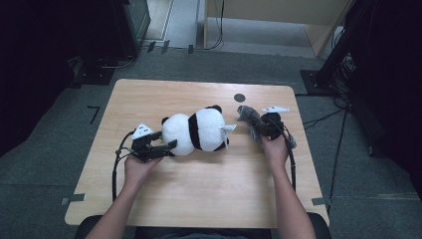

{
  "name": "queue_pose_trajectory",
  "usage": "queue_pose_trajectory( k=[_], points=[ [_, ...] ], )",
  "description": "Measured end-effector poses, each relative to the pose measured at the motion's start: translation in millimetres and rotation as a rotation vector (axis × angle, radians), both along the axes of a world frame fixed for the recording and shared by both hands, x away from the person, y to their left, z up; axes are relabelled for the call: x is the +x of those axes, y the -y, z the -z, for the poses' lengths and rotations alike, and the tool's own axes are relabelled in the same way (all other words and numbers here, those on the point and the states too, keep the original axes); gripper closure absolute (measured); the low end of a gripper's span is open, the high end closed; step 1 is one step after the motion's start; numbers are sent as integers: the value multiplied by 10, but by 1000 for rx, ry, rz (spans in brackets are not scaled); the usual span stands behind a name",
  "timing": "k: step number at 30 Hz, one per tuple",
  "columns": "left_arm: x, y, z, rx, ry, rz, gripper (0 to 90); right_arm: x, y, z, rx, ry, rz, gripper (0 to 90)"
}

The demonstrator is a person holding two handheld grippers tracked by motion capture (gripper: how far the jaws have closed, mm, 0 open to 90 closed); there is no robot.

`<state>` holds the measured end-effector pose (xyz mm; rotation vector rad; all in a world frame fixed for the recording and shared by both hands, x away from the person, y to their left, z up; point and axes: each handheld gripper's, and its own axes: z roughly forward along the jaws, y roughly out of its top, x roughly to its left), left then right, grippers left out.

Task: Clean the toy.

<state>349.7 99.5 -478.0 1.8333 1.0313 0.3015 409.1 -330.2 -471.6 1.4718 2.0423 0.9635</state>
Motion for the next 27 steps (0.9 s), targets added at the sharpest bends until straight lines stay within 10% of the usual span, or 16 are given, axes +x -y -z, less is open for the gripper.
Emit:
queue_pose_trajectory(
  k=[27],
  points=[
    [0, -8, 53, -8, -17, 2, 190, 6, -694, -862, -1, 27, -221, 727]
  ],
)
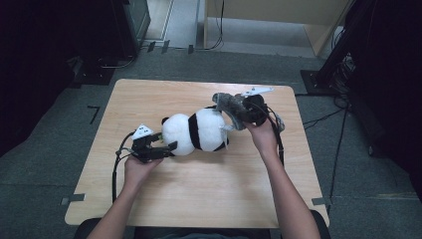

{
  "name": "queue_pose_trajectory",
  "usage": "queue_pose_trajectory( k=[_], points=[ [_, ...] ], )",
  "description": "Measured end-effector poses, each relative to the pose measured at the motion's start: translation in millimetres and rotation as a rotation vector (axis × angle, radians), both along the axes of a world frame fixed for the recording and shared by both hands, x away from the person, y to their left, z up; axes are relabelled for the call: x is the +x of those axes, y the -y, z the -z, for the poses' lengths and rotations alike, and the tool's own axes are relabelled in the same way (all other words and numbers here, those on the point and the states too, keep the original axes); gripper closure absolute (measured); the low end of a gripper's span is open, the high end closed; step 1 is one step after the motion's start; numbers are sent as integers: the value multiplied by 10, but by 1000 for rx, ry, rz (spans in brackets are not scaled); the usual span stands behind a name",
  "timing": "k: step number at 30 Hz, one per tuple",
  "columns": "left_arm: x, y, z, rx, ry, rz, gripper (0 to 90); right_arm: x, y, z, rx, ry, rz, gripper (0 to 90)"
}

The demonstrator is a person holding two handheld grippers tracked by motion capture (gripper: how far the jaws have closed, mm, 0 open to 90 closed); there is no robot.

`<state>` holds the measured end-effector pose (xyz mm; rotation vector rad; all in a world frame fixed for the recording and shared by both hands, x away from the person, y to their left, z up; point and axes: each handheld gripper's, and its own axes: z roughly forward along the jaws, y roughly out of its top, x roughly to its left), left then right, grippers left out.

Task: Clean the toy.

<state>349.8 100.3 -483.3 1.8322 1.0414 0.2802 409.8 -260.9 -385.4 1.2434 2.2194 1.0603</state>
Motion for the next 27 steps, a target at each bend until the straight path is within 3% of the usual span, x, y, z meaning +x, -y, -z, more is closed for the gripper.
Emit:
queue_pose_trajectory(
  k=[16, 22, 27],
  points=[
    [-1, 24, -8, -30, -4, -26, 185, 49, -637, -320, -36, 2, -147, 720],
    [11, 27, 11, -34, 7, -23, 180, 89, -985, -314, -47, -26, -226, 720],
    [10, 31, 15, -26, 31, -17, 180, 146, -1258, -196, -63, -67, -272, 714]
  ],
)
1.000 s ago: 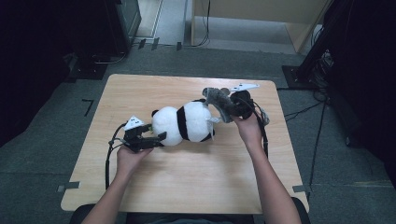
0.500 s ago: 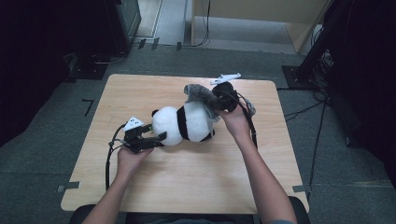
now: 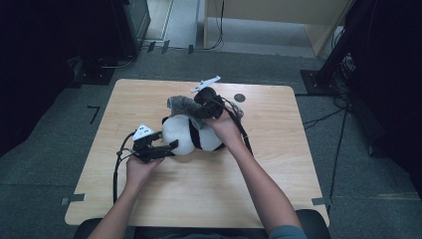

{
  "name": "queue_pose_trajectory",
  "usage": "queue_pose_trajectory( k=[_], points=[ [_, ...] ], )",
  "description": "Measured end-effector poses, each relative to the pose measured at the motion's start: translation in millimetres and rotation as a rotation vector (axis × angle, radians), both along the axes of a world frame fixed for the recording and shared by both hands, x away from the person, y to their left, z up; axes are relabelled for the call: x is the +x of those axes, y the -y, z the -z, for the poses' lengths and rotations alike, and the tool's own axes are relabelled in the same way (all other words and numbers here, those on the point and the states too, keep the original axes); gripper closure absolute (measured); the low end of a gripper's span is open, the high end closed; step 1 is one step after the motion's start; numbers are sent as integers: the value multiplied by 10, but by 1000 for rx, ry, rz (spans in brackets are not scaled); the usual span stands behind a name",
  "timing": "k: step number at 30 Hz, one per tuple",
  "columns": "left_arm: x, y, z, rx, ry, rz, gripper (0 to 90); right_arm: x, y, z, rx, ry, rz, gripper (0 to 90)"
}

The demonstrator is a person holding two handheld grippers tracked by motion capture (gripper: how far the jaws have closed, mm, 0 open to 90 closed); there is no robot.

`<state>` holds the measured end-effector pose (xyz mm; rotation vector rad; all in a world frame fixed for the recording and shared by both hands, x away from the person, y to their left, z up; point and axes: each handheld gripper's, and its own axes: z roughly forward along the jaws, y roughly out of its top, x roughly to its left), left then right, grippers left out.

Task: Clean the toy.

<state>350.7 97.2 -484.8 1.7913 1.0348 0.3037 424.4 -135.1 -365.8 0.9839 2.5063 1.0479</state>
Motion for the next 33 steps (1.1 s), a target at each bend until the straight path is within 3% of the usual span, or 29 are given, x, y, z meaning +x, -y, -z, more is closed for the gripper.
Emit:
queue_pose_trajectory(
  k=[6, 8, 9, 11, 14, 17, 19, 20, 25, 29, 33],
  points=[
    [10, 1, 7, -12, 0, -5, 181, 76, -183, 202, -32, -39, -19, 702],
    [15, -2, 10, -16, -2, -6, 181, 88, -202, 234, -34, -37, -28, 644],
    [16, -2, 11, -17, -1, -5, 181, 89, -205, 233, -20, -34, -36, 586],
    [14, 2, 12, -15, 3, -5, 181, 90, -205, 212, 25, -21, -38, 565],
    [13, 6, 13, -7, 6, -5, 180, 101, -244, 210, 37, -18, -46, 703],
    [15, 4, 12, -10, 2, -7, 177, 111, -321, 186, 15, -13, -39, 734],
    [16, 10, 15, -6, 6, -10, 176, 110, -358, 120, 59, 5, -49, 738],
    [17, 12, 15, -2, 9, -9, 177, 115, -390, 94, 68, -7, -52, 739],
    [19, 14, 14, 7, 6, -12, 205, 209, -528, 166, -21, -56, -68, 734],
    [25, 6, 21, 7, 2, -10, 219, 303, -414, 201, -19, -85, -40, 735],
    [31, 16, 27, 6, -1, -13, 227, 373, -246, 174, -52, -92, -3, 735]
  ],
)
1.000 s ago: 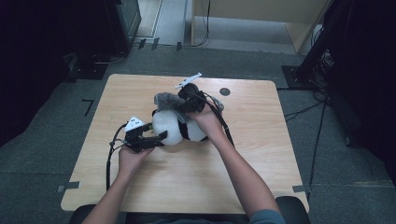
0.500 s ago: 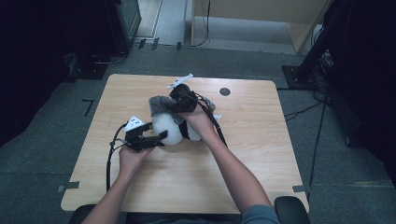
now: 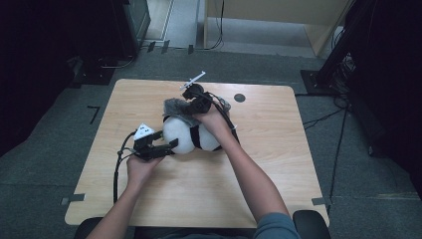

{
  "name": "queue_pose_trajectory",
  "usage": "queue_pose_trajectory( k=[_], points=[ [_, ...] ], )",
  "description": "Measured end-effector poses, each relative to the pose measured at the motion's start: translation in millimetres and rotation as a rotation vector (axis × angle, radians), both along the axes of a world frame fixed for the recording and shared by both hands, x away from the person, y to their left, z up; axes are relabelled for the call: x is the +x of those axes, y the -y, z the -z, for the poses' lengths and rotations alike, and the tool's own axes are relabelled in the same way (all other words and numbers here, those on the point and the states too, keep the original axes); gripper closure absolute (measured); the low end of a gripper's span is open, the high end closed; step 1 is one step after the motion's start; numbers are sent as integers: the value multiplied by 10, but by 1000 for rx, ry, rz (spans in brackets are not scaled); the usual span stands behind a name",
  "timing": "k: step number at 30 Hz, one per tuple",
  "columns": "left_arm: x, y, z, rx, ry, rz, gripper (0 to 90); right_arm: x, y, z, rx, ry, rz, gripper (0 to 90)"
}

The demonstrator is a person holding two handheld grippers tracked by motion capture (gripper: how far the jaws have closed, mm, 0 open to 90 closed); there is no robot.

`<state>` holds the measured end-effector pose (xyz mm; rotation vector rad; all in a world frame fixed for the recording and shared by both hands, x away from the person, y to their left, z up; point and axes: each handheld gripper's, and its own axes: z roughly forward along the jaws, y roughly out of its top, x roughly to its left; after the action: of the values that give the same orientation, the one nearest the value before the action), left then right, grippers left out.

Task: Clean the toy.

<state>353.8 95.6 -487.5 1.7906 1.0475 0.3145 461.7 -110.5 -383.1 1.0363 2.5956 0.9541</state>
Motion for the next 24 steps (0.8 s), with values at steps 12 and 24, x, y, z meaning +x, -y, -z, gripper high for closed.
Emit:
queue_pose_trajectory(
  k=[12, 24],
  points=[
    [52, 54, 18, 3, 5, 17, 246, 79, 700, -134, 2, 0, 122, 735],
    [157, 65, -16, -18, -16, 99, 201, -28, 1002, -87, 0, 57, 170, 745]
  ],
)
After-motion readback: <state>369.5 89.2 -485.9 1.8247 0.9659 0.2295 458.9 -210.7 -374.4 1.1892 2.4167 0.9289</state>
